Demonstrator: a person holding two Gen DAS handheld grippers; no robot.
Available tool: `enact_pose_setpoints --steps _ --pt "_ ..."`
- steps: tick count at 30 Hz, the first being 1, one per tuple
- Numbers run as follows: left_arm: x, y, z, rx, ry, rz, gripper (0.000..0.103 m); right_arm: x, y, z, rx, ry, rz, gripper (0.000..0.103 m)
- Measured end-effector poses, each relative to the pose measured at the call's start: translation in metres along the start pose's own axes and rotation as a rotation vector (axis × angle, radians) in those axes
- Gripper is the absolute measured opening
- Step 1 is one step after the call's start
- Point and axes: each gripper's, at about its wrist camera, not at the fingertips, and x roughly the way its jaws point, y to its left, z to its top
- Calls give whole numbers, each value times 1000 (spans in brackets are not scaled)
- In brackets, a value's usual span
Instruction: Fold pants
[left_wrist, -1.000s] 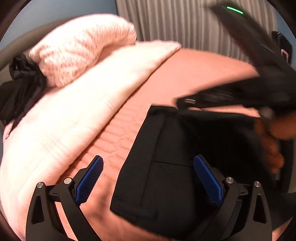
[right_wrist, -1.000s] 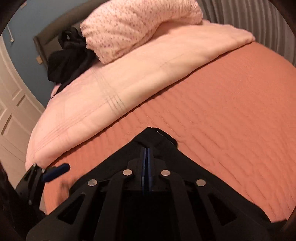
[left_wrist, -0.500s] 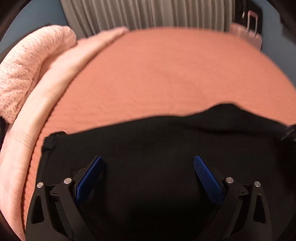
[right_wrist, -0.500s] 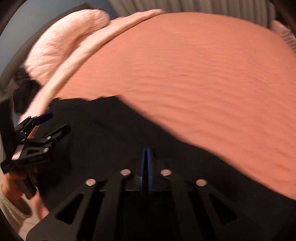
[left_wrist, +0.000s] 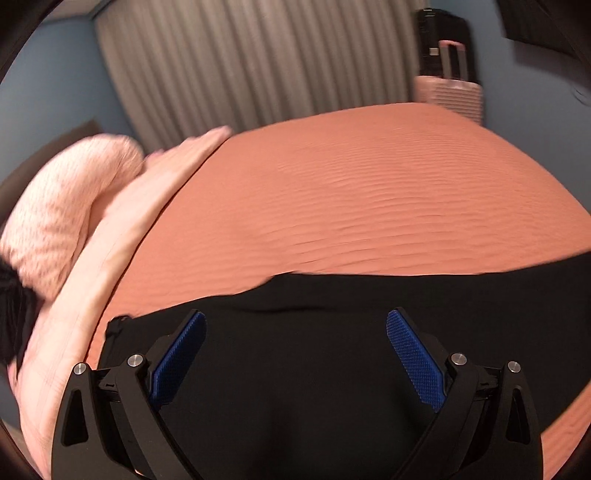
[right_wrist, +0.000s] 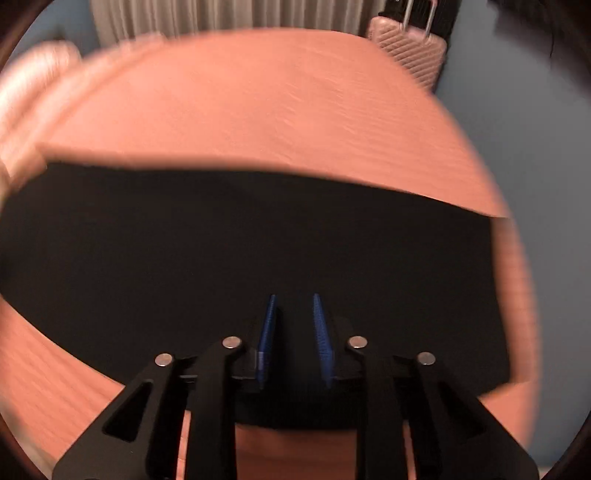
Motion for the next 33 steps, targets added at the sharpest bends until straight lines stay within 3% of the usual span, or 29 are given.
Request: enact_pose_setpoints --steps 2,3,6,9,10,12,13,14,16,17,19,25,27,33 --pt "-14 -48 -2 54 -19 -16 98 -12 -51 -13 209 -20 22 24" --pt "-20 -65 -3 66 -19 -24 98 -16 -58 -15 237 -37 49 24" --pt "-20 -119 -7 84 26 -59 98 -19 -47 -16 123 -67 80 23" --pt "-18 -153 -5 89 71 -39 98 8 -64 -28 125 8 24 24" --pt "-21 -160 -4 95 70 -38 98 6 -76 -32 163 -12 33 35" --pt "-30 -176 -7 116 58 -18 98 -12 -93 -35 199 -51 -71 37" --pt "-30 -178 -6 128 55 -16 98 -21 -102 -36 207 -75 -89 47" --pt "-30 -183 -6 143 62 -1 98 -32 -106 -37 211 -100 -105 63" --pt "-30 -189 -3 152 71 13 98 -46 -103 -34 171 -133 -137 82" --pt "-30 -192 -2 151 73 13 98 -55 -100 -32 139 -160 -167 87" --pt "-36 -202 -4 143 82 7 98 -57 -108 -21 115 -191 -172 87" --pt "-56 -208 -6 142 63 0 98 -69 -90 -2 171 -196 -58 89" --pt "-59 -205 -7 145 60 -3 98 -78 -88 -21 193 -190 -37 93" --pt "-58 -181 -14 110 80 21 98 -53 -121 -67 443 -87 207 93"
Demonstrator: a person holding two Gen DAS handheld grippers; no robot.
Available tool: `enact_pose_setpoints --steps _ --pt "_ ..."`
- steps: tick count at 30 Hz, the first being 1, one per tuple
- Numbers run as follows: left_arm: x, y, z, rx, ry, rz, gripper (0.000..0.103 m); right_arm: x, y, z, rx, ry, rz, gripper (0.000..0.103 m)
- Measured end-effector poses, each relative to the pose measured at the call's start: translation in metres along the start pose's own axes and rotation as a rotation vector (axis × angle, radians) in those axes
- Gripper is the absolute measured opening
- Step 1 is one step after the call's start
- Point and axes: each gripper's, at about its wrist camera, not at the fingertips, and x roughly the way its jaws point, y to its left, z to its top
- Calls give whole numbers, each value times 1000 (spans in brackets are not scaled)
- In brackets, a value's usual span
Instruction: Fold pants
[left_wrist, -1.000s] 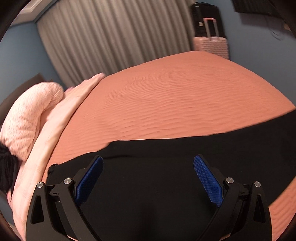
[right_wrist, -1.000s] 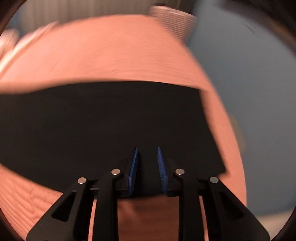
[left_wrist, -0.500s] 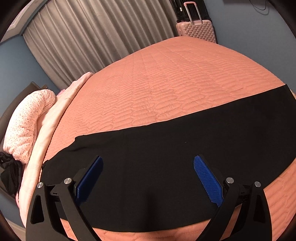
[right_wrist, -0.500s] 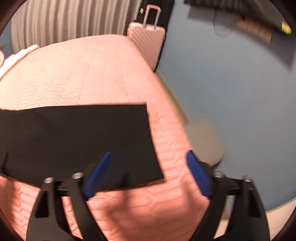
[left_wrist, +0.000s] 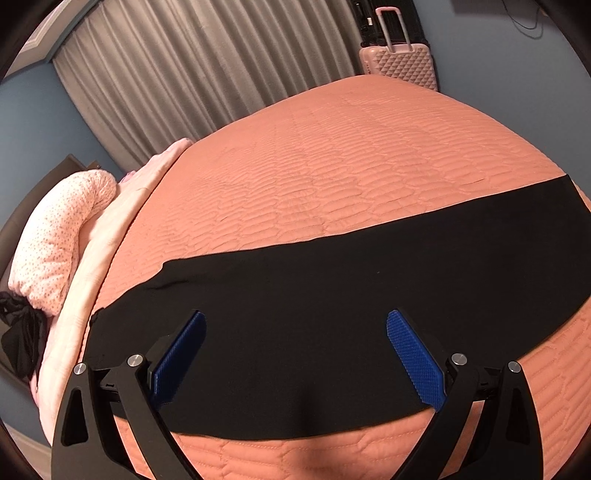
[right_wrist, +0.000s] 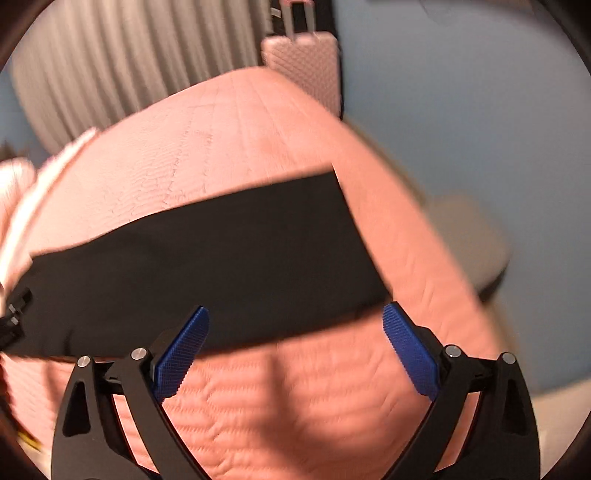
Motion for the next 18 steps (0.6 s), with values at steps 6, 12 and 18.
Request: enact_pose_setpoints --steps 6,12,18 --pt "2 9 -15 -17 20 -12 98 29 -22 -6 142 43 134 93" --pt "11 13 -21 -56 40 -40 98 35 -13 -13 181 31 127 95" --pt "22 7 -21 -89 75 -98 98 58 -4 2 259 9 216 94"
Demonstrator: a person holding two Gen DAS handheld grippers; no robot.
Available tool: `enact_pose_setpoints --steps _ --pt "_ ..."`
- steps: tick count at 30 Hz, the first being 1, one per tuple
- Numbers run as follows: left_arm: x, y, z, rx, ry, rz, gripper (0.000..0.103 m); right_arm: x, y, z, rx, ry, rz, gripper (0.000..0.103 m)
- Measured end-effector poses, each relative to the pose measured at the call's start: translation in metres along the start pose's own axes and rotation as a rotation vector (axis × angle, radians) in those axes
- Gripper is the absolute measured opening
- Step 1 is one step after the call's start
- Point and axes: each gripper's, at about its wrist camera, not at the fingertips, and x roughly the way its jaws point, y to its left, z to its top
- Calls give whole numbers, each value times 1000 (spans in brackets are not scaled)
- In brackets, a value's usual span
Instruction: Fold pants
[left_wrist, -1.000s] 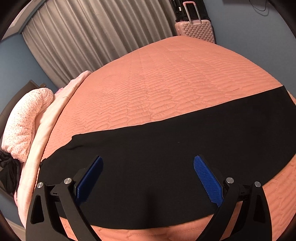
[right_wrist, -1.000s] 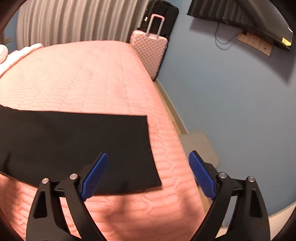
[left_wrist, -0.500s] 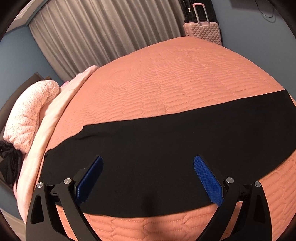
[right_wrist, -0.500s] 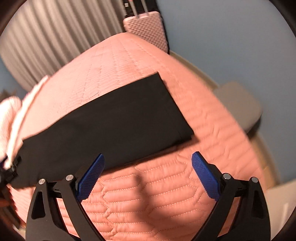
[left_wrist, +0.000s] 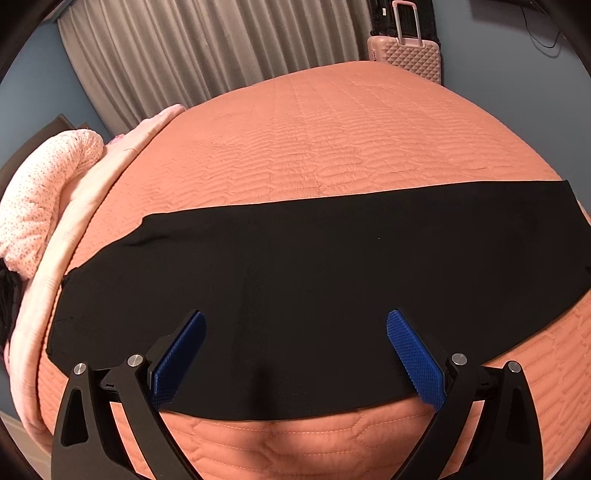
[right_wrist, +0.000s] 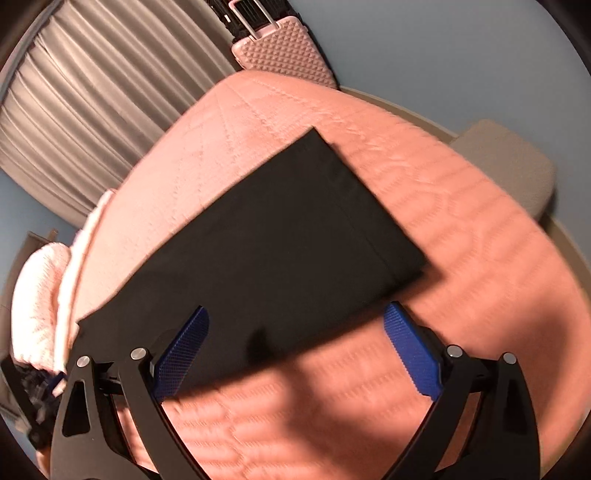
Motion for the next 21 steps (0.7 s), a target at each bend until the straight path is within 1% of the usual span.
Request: enact_pose_setpoints --steps 2,4,6,7,8,9,10,11,12,13,15,16,17,18,19,20,21 --pt "1 0 0 4 -4 3 98 6 0 3 34 -17 34 94" --pt "3 4 -2 3 -2 8 98 11 0 5 55 -33 50 93" --pt "7 9 -3 -9 6 11 98 15 2 7 61 -44 44 81" --pt "9 12 -4 -15 10 11 98 17 3 8 61 -47 37 71" --pt "12 17 -6 -23 19 19 98 19 2 9 65 -52 23 48" --pt "14 20 -7 -28 20 25 98 21 2 14 73 -51 0 34" --pt "16 24 -9 -33 23 30 98 21 -1 16 90 -46 1 16" --pt "17 31 -11 -40 28 38 98 19 0 19 111 -49 21 9" --pt "18 36 -13 -45 28 41 98 17 6 21 95 -54 15 8" --pt "19 42 -15 -49 28 44 98 10 26 25 19 -72 -17 8" --pt "21 56 -20 -60 33 60 98 2 65 29 -110 -93 -34 7" --pt "22 67 -23 -73 35 68 98 -2 89 29 -172 -96 -21 7" --pt "22 75 -26 -85 35 73 98 -5 125 29 -256 -93 4 7" --pt "23 85 -28 -101 38 75 98 -6 154 27 -319 -90 22 7" --pt "23 92 -31 -113 40 78 98 -6 184 22 -389 -82 48 7" --pt "22 104 -34 -130 38 86 98 -2 221 12 -473 -61 84 7" --pt "20 113 -37 -140 35 92 98 3 249 2 -532 -36 113 7"
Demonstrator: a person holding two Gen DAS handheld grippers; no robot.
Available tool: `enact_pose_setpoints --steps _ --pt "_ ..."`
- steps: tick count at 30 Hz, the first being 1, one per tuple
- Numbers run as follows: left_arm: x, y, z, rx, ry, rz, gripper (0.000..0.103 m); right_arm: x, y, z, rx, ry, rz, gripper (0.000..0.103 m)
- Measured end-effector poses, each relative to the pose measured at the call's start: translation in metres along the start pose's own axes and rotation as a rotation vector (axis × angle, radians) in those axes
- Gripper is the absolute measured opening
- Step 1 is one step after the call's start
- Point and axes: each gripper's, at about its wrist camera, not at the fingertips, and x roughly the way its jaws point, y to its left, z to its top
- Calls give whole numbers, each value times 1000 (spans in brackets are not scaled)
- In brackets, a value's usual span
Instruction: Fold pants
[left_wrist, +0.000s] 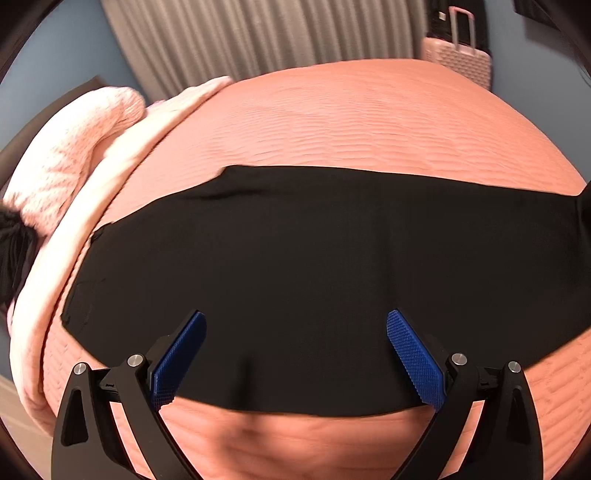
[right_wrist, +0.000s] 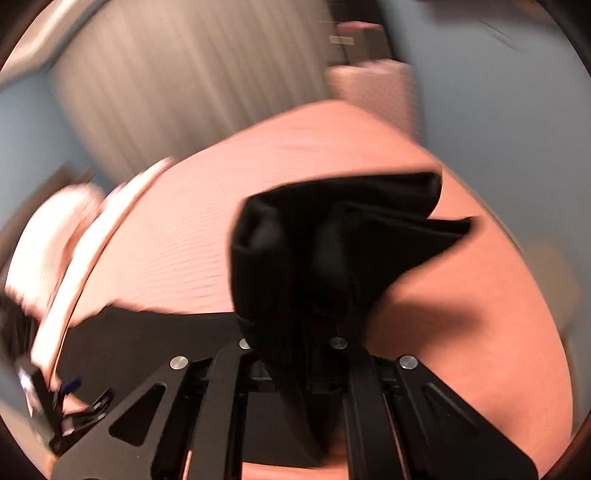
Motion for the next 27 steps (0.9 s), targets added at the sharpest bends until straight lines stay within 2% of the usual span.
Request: enact_pose_setpoints --steps 2,4,7,8,9,10,12,14,17,19,23,27 --pt "-2 21 -4 -14 -11 19 98 25 60 -2 -106 68 94 7" --pt "-3 42 -9 -17 -19 46 98 56 111 -18 -200 149 156 7" --pt "-1 77 -18 -51 -17 68 98 124 162 -74 -257 345 233 7" --pt "2 89 -22 -71 -6 62 98 150 174 -101 -281 415 219 7" --pt "4 98 -26 -84 4 61 98 155 180 -113 -294 388 208 8" --pt "6 107 -29 -94 14 67 98 149 184 -118 -307 310 203 9" --pt "8 122 -38 -112 27 78 98 143 191 -120 -340 298 164 14" --pt "10 136 -44 -137 35 78 98 138 195 -117 -353 312 178 47" --pt "12 145 -50 -159 42 55 98 135 210 -120 -478 311 98 67" --pt "11 144 -50 -157 43 41 98 127 223 -125 -538 309 108 78" --pt "9 140 -48 -141 26 21 98 113 226 -130 -567 319 159 87" --pt "12 139 -47 -134 31 19 98 84 218 -118 -463 304 288 87"
